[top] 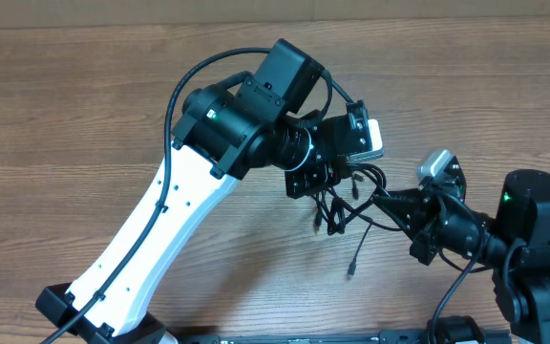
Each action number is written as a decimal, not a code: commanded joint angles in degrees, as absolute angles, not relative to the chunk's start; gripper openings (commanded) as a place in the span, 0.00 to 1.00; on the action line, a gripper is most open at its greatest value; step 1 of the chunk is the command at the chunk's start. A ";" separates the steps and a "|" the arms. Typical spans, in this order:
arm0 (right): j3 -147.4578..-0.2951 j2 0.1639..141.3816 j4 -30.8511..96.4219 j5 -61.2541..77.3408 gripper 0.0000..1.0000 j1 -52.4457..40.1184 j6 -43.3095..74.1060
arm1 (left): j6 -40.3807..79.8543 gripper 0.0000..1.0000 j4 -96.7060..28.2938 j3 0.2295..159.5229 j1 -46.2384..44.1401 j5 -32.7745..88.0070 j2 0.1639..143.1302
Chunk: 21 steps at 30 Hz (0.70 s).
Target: Untangle cables
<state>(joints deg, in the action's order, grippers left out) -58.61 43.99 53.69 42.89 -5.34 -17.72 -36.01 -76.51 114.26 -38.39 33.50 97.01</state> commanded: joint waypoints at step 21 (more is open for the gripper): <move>-59.33 43.51 55.46 10.70 0.04 -5.50 12.47 | 12.47 0.04 -71.59 115.24 -38.17 -4.69 95.79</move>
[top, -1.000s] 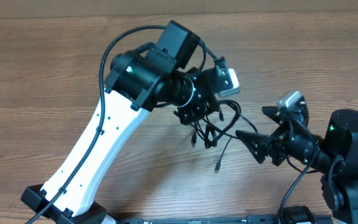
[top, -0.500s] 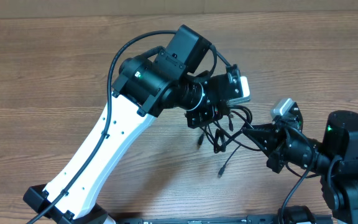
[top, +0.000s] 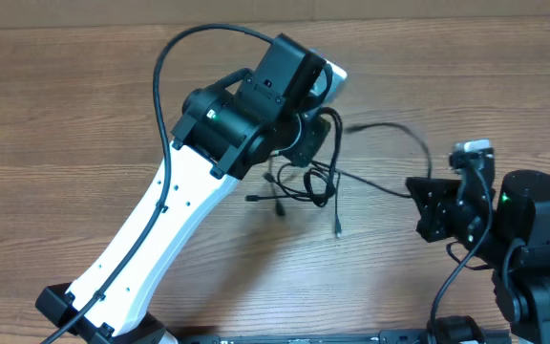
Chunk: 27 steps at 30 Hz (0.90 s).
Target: Untangle cables
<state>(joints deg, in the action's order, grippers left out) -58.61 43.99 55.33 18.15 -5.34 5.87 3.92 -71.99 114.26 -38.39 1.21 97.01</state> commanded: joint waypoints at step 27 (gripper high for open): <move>-59.33 43.51 61.36 28.58 1.00 -5.52 3.97 | 15.44 0.04 -55.29 115.24 -38.28 24.18 95.79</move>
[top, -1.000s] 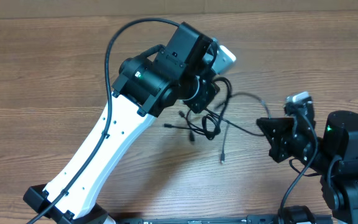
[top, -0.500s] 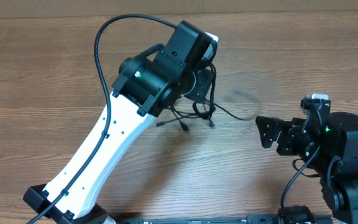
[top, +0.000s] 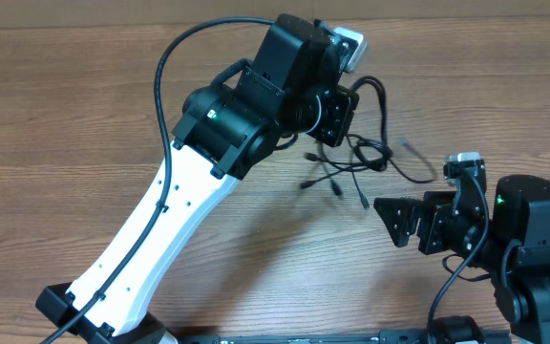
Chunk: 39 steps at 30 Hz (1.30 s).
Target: Untangle cables
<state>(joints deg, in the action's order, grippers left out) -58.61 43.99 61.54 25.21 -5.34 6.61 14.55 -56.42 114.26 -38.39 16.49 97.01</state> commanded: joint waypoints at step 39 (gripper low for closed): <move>-59.31 45.12 59.35 21.08 0.04 -5.52 2.48 | 5.96 0.24 -57.95 115.24 -38.22 28.56 95.83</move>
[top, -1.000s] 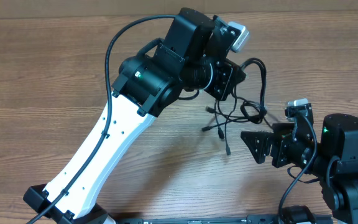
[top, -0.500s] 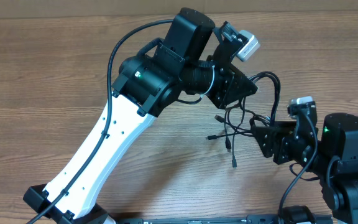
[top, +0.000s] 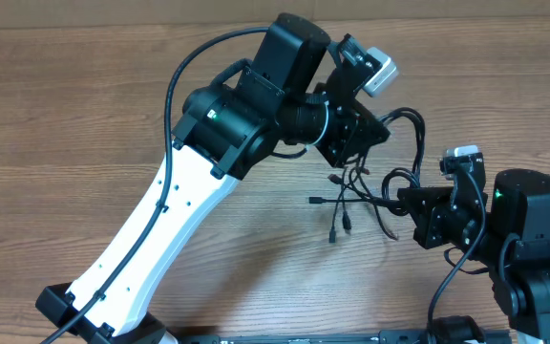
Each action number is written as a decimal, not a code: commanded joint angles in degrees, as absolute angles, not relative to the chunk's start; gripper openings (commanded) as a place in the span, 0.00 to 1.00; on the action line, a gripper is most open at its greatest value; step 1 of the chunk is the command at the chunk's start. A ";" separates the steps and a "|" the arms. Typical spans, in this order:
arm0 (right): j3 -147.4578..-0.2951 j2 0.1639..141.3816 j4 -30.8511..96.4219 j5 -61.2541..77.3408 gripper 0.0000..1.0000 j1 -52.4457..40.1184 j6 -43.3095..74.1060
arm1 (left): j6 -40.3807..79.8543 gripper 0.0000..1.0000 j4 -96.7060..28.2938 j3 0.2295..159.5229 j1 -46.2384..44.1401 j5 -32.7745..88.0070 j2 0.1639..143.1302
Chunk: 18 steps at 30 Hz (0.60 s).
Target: Untangle cables
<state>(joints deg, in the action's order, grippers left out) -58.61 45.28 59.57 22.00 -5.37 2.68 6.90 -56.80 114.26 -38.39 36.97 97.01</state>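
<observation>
A tangle of thin black cables point(top: 356, 196) hangs below my left gripper point(top: 359, 143), which is shut on the top of the bundle above the table's middle right. Several plug ends point(top: 334, 234) dangle free toward the left and front. A loop point(top: 411, 124) arcs out to the right of the left gripper. My right gripper point(top: 404, 203) reaches in from the right with its jaws close together at the bundle's right side, where a strand runs straight into them.
The wooden table point(top: 84, 115) lies beneath everything. The white left arm point(top: 160, 229) crosses it diagonally from the front left. The dark right arm base point(top: 533, 239) stands at the front right edge.
My left gripper turned and moved right and slightly down with the bundle. My right gripper, then open and clear of the cables, now sits narrowed against the bundle's right side.
At first both grippers were at the tangle, close together. Then the right one stood far right with a strand stretched toward it, the left one further left. Later the right gripper was open and apart from the cables. Now it is back at the bundle, which still hangs from the left.
</observation>
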 commanded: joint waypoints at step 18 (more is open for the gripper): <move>-59.31 45.12 60.01 24.60 0.04 -5.52 2.52 | -14.00 0.71 -71.40 115.24 -38.28 28.86 95.88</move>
